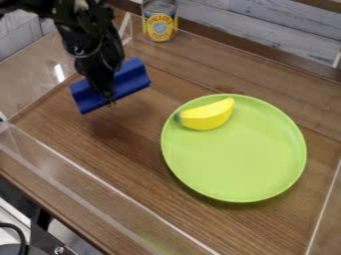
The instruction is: Remove the blue object from inside the green plate and put it on the table
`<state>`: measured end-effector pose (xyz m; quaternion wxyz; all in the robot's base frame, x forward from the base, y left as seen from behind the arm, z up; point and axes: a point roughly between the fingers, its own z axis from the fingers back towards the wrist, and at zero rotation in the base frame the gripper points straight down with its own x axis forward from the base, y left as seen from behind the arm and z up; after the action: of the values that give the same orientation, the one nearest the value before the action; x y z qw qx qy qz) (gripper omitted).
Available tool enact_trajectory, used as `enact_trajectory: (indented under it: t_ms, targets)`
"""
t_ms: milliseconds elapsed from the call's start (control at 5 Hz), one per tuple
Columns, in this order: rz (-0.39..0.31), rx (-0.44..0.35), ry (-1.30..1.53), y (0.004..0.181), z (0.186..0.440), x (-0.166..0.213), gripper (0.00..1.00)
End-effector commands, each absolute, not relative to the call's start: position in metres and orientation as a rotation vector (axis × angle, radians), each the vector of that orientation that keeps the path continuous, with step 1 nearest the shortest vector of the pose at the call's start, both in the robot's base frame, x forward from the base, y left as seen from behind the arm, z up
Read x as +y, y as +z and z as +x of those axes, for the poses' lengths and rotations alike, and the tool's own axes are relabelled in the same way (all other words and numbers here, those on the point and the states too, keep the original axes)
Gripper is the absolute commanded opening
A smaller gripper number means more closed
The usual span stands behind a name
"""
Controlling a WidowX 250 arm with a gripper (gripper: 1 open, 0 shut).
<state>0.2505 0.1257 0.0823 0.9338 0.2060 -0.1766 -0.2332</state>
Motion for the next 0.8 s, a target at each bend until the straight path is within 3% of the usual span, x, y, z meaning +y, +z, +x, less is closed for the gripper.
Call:
enact_trajectory:
  t_ms: [0,200,400,600]
  targets:
    - [0.441,-0.385,-0.473,0.082,0.256,0.131,0.0]
    - [0.433,-0.383,-0.477,0.076,0.257,0.131,0.0]
    - [0.425,-0.383,-0.477,0.074,0.26,0.132,1.0]
    - [0.425,-0.383,-0.471,0.071,0.263,0.132,0.0]
